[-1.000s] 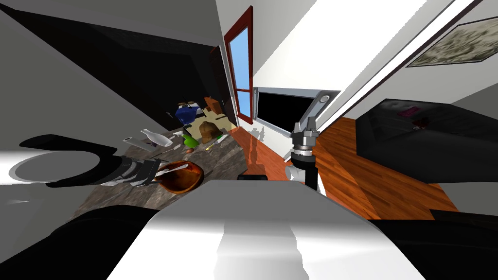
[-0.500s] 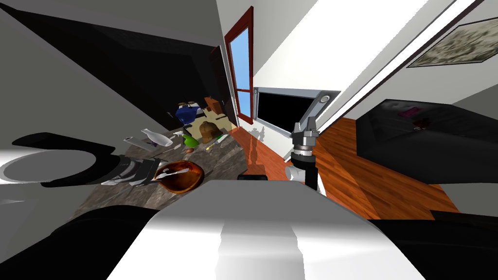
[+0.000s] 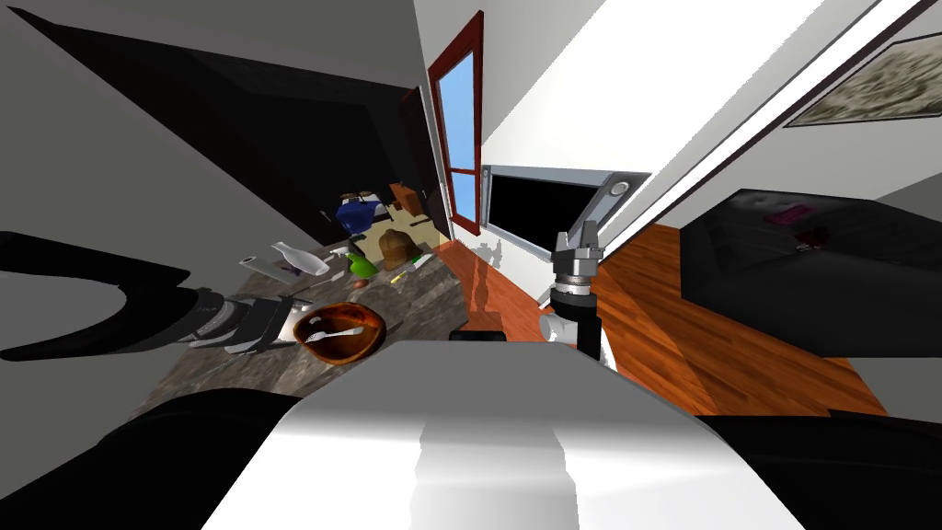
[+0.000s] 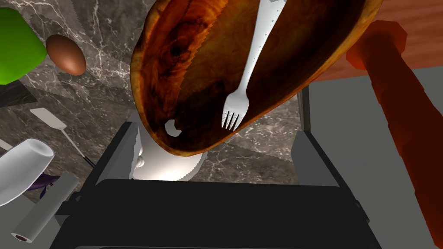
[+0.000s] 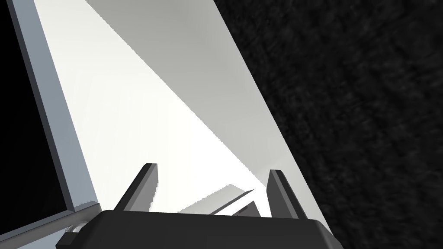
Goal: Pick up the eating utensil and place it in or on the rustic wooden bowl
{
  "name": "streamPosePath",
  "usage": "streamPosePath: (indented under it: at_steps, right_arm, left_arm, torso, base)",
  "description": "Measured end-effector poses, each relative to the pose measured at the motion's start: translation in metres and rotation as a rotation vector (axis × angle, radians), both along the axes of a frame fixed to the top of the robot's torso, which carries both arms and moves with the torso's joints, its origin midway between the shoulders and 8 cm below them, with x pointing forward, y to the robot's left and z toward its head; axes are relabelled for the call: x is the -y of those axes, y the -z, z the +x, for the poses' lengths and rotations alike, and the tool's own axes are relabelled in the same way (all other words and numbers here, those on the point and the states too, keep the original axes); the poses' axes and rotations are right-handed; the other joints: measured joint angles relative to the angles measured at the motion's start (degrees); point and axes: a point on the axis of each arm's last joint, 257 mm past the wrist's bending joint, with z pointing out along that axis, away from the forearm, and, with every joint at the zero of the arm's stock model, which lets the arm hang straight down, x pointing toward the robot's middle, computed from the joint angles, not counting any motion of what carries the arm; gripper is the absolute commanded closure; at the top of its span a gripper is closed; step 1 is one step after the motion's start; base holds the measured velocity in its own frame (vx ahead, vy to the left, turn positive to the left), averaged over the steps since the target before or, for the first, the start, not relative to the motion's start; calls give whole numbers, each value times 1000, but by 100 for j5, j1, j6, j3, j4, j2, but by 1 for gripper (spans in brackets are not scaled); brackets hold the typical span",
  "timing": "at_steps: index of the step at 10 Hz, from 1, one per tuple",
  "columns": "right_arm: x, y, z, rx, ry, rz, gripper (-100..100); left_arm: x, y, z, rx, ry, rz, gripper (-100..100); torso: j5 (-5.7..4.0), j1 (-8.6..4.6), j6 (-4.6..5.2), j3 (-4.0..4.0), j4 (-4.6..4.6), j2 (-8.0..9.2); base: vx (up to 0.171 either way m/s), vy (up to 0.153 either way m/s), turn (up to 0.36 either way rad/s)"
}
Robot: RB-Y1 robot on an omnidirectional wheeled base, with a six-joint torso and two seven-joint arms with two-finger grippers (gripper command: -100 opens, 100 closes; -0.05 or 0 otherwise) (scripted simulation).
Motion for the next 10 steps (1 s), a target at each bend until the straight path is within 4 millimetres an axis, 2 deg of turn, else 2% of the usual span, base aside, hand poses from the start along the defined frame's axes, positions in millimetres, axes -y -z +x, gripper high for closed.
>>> streamPosePath:
  at_steps: [8,9,10]
  right_arm:
    - [0,0,0,0,0,0,0]
    - [0,0,0,0,0,0,0]
    - [0,0,0,0,0,0,0]
  left_arm:
    - [3,-3,0,-1,3,0,-100]
    - [3,-3,0,-1,3,0,-100]
    - [-3,-4,8,13,7,10,-100]
  torso:
    - [2,7,2,2,0,3]
    - [3,10,1,3,1,5]
    - [6,26,10,25,8,49]
  base:
    - [-1,1,-2]
    - [-178,61,-318]
    - [-239,66,-375]
